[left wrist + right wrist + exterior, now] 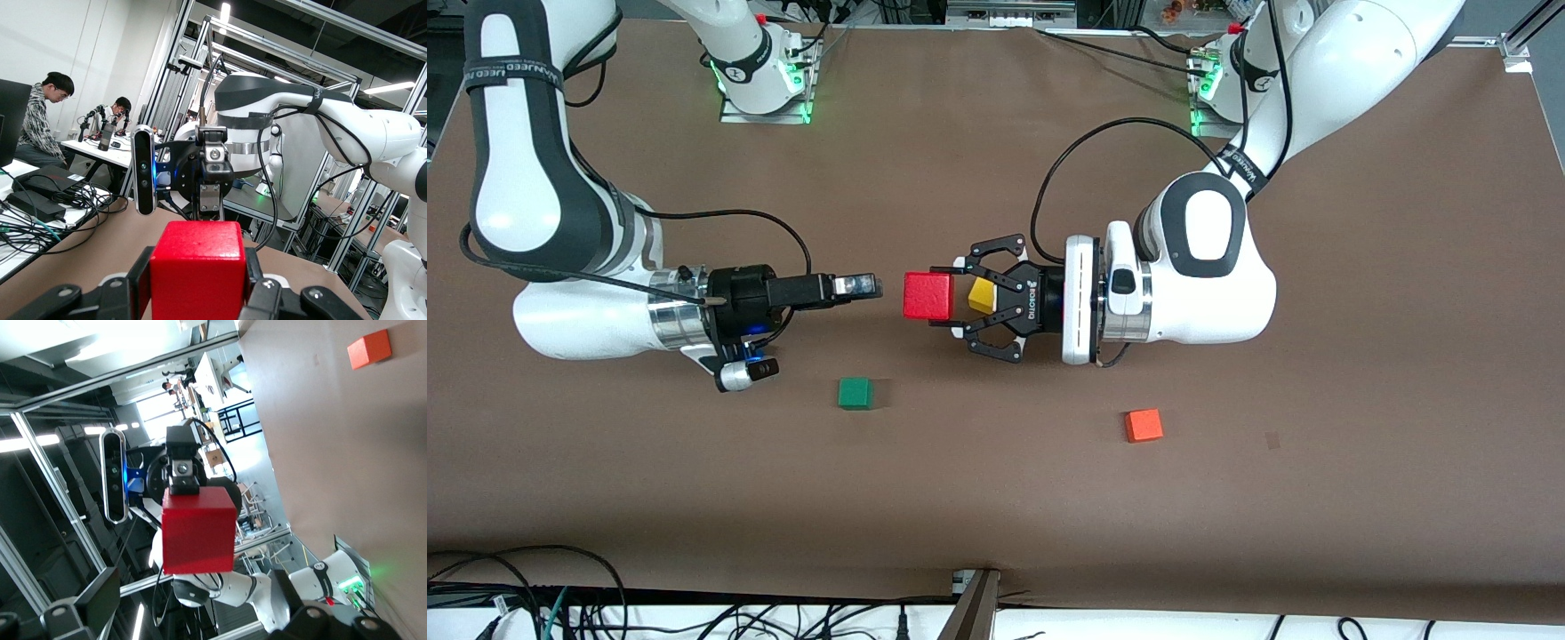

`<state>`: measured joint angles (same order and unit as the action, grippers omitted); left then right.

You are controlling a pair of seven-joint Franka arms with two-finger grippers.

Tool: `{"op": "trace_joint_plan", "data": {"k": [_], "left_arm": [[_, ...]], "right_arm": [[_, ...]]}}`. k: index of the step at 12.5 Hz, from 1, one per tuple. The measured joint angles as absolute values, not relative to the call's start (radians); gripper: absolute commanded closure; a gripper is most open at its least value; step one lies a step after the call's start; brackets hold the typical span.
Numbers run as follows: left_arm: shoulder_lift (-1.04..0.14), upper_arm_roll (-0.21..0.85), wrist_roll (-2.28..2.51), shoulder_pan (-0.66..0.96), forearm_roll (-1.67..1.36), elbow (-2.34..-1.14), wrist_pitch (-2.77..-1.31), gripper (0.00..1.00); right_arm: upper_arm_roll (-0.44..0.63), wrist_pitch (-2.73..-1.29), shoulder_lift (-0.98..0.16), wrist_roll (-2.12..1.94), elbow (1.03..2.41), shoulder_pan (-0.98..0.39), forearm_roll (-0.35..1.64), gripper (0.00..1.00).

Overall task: Pass red block to right arm, stack on blue
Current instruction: 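Close the right gripper on the red cube, then open the left gripper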

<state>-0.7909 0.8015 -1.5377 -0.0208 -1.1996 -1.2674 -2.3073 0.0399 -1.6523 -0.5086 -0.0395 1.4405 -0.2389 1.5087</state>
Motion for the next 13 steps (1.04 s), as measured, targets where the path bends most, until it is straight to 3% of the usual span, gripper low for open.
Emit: {"op": "trace_joint_plan", "data": {"k": [6,7,8,9,10,11,13], "left_arm": [[-0.793,0.801,-1.537,-0.021,-1.2,-1.265,-2.307,1.0],[-0.793,0.801,-1.537,-0.021,-1.2,-1.264,-2.307,1.0],[-0.794,0.801,-1.537,-0.021,-1.2,-1.264,-2.307,1.0],[-0.794,0.801,-1.537,-0.022,-1.2,-1.264,-2.307,1.0],[-0.794,0.801,-1.537,-0.022,-1.2,-1.264,-2.307,1.0],[-0.795,0.801,-1.537,-0.022,-1.2,-1.264,-2.307,1.0],[-0.795,0.801,-1.535,-0.024,-1.202,-1.256,-2.306,1.0]], "right_arm": [[-0.039,-1.862,-0.507,0.009,1.441,-0.264,1.509,0.0],[-0.041,-1.885,-0.507,0.011,1.441,-0.274,1.512,0.04],[-0.041,-1.904,-0.507,0.012,1.441,-0.284,1.517,0.45],[-0.041,-1.919,-0.507,0.015,1.441,-0.291,1.52,0.77],[-0.042,-1.923,-0.506,0.023,1.441,-0.294,1.521,0.95],[-0.042,-1.925,-0.506,0.037,1.441,-0.294,1.521,1.0],[-0.042,-1.929,-0.506,0.057,1.441,-0.293,1.522,1.0]]}}
